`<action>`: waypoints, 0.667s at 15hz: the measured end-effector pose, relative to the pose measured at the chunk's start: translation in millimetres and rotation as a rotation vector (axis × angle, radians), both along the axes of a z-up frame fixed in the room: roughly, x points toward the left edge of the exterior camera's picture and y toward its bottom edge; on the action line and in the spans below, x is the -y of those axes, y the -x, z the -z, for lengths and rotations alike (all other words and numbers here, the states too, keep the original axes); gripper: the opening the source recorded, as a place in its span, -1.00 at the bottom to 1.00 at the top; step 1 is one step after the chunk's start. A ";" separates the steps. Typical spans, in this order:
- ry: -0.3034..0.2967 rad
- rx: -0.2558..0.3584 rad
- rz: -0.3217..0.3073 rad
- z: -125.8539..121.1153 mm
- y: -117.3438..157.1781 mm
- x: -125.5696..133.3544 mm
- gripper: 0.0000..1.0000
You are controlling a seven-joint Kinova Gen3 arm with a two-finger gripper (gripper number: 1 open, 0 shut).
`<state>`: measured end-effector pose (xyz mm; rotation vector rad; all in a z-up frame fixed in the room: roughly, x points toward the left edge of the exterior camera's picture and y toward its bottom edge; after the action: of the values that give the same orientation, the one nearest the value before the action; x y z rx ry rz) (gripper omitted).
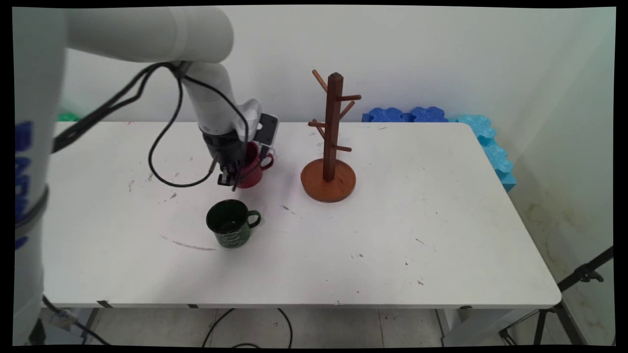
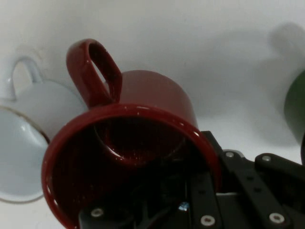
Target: Place the picked object on the table
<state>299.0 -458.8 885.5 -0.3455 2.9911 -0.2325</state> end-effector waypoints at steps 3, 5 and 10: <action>-0.029 -0.001 0.000 5.8 6.8 7.2 -1.00; -0.041 -0.002 0.000 8.4 9.9 10.4 -1.00; -0.067 -0.006 -0.001 15.8 15.3 17.1 -1.00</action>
<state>283.7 -475.9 869.7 -0.3411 2.9958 -0.1308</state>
